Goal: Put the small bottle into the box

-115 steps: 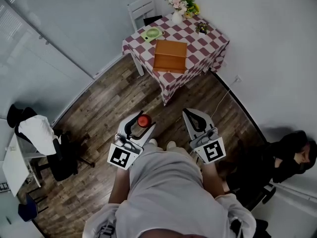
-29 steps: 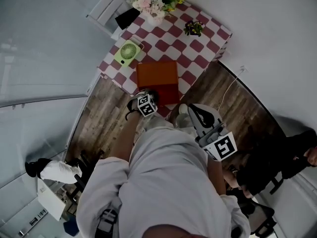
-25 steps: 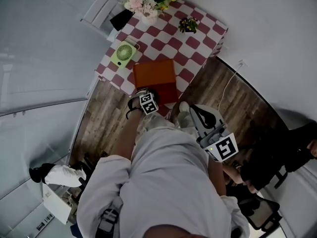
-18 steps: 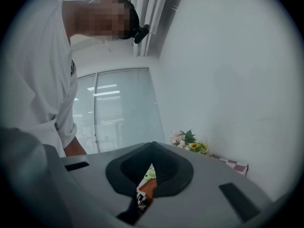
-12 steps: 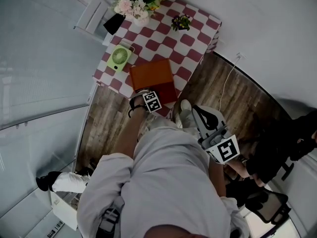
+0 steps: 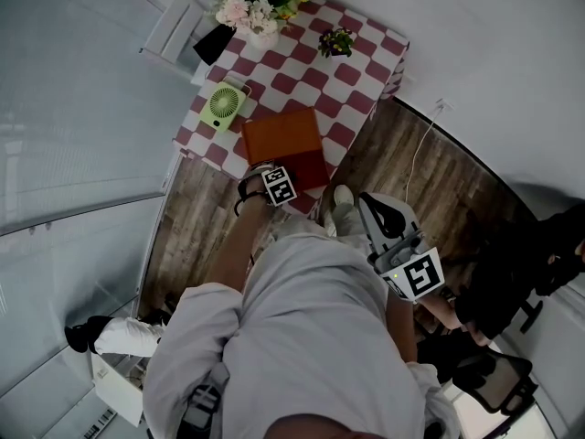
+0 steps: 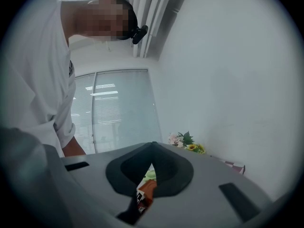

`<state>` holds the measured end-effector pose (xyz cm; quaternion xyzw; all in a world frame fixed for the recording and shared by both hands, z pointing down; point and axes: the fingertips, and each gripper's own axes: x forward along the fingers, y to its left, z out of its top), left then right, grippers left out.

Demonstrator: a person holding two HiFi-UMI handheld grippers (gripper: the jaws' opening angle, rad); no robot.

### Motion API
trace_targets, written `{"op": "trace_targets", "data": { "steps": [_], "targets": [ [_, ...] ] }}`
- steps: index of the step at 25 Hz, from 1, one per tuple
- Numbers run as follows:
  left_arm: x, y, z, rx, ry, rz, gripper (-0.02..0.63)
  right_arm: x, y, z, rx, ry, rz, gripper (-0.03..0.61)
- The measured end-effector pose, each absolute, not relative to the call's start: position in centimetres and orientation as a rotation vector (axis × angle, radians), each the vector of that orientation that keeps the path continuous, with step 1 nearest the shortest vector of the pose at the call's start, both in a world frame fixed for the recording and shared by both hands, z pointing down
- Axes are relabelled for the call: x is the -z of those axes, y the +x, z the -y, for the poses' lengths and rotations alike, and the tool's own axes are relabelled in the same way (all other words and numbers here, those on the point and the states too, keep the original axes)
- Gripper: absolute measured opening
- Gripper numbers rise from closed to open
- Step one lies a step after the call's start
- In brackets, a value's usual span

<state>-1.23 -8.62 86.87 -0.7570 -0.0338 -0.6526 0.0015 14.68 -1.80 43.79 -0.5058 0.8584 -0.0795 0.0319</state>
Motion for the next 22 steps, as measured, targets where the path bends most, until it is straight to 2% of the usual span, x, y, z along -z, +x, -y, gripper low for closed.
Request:
{"op": "trace_targets", "data": {
  "steps": [4, 13, 22],
  "targets": [
    [-85.6, -1.6, 8.5, 2.028, -2.42, 0.104, 0.301, -43.8, 14.1, 1.8, 0.24, -1.538, -2.653, 0.0],
    [-80.4, -1.8, 8.6, 1.871, -2.554, -0.013, 0.294, -43.1, 12.5, 2.9, 0.198, -1.439, -2.701, 0.001],
    [-70.1, -2.0, 9.4, 1.462, -2.799, -0.413, 0.178, -42.2, 10.3, 4.0, 0.172, -1.339, -2.758, 0.002]
  ]
}}
